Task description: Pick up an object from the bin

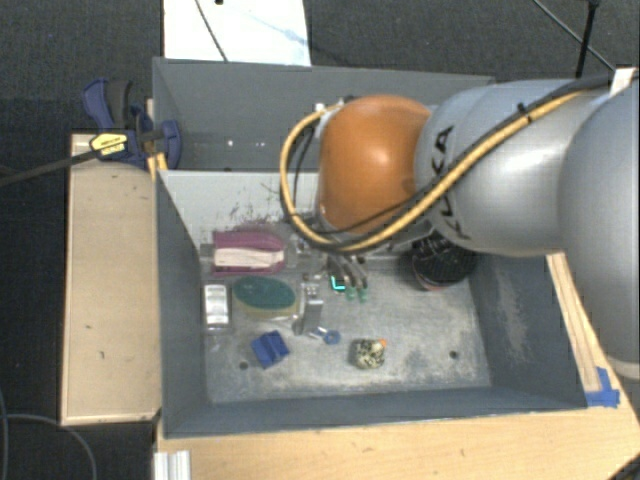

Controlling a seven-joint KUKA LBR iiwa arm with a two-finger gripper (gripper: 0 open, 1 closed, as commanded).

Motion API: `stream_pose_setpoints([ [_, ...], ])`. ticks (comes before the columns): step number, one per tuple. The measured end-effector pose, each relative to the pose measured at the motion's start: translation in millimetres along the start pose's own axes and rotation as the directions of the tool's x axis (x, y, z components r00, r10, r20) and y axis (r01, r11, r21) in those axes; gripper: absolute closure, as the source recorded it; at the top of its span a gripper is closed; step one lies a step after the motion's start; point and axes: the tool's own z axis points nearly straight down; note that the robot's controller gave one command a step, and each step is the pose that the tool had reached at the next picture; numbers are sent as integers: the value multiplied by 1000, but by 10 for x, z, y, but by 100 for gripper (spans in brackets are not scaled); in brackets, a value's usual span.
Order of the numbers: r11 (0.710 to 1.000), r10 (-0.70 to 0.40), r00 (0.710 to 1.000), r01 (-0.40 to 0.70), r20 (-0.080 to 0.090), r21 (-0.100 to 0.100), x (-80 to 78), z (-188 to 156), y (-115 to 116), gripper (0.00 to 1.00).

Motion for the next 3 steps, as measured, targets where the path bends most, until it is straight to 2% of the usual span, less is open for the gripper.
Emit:
stream_pose_setpoints([
  [1,984,-180,984,180,8,-2,565,1031,450,0],
  [2,1000,-25,1000,25,12,-2,526,716,231,0],
  [3,999,-48,999,48,12,-2,614,614,314,0],
])
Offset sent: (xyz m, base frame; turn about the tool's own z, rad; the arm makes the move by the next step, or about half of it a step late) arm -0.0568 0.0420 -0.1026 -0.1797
